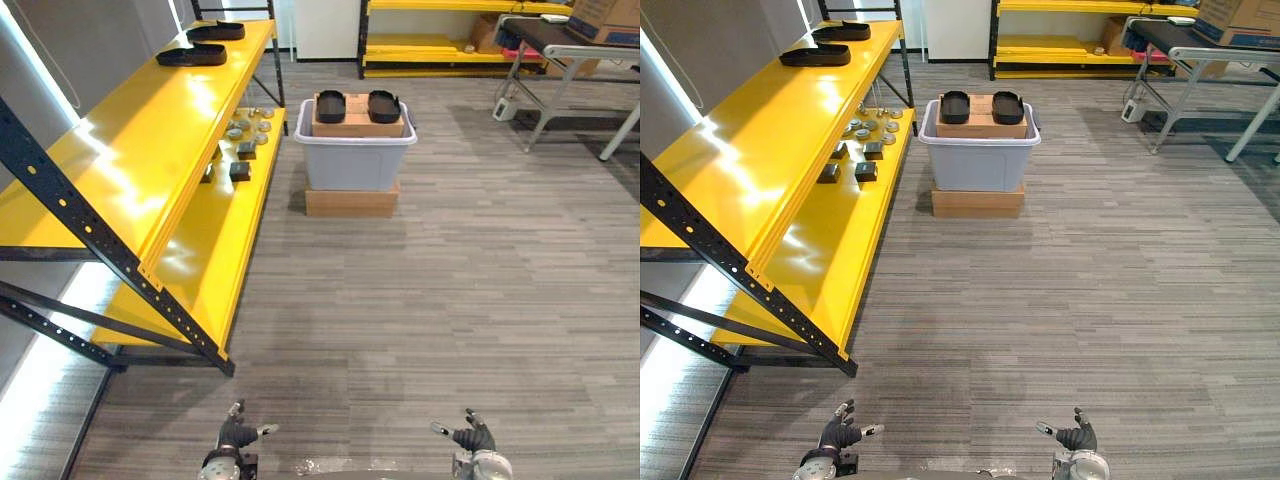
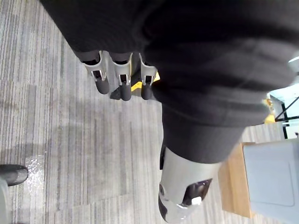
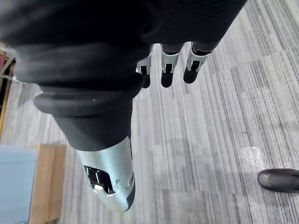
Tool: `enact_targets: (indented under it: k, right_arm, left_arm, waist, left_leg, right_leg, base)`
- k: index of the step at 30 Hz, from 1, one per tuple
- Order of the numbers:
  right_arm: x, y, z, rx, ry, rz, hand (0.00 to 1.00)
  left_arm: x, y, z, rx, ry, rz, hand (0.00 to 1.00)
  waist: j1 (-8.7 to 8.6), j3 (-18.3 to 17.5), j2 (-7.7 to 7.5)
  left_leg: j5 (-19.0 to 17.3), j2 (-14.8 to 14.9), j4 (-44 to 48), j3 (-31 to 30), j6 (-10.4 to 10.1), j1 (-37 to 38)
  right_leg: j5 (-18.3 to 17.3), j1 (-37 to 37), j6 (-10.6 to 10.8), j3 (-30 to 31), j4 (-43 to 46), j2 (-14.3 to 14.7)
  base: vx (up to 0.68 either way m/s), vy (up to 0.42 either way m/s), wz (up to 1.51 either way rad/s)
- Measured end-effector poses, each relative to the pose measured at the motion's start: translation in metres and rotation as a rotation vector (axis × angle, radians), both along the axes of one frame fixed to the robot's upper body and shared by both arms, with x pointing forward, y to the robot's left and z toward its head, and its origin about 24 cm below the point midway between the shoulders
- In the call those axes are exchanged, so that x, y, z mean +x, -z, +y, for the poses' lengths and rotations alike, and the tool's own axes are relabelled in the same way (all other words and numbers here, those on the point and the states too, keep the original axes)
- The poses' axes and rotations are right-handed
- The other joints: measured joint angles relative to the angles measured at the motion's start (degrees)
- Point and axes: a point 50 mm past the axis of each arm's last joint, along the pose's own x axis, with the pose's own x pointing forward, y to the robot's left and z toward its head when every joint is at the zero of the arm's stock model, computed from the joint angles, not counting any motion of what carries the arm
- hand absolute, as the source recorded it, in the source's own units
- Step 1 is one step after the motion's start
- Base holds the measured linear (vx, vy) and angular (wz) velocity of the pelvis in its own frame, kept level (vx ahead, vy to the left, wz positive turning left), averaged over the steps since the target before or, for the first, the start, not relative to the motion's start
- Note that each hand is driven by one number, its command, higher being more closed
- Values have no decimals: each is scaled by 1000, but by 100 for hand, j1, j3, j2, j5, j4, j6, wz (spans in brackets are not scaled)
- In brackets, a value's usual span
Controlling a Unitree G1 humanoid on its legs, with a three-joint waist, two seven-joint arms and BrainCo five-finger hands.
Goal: Walk over and take plastic housings, then place them on the shelf
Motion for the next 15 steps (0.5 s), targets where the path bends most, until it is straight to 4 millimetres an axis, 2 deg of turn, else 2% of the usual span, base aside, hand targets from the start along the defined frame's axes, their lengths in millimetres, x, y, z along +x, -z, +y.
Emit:
enact_targets:
  k: [6,15]
  right_arm:
    - [8,-5,-1,-5,0,-40,0]
    - [7,-6,-5,19,66,-53,0]
  left_arm:
    - [7,-5,-1,1,4,-39,0]
    - [8,-6,0,2,-2,-45,0]
  waist:
    - [-7,21,30]
    - [-6,46,69]
  left_leg:
    - [0,-21,2,13,0,1]
    - [-5,-18,-25,124,6,-49]
  right_leg:
    - [0,-9,0,10,12,-25]
    - [7,-123,-12,97,7,-25]
  base:
    - [-3,2,-1]
    - [-12,9,-5]
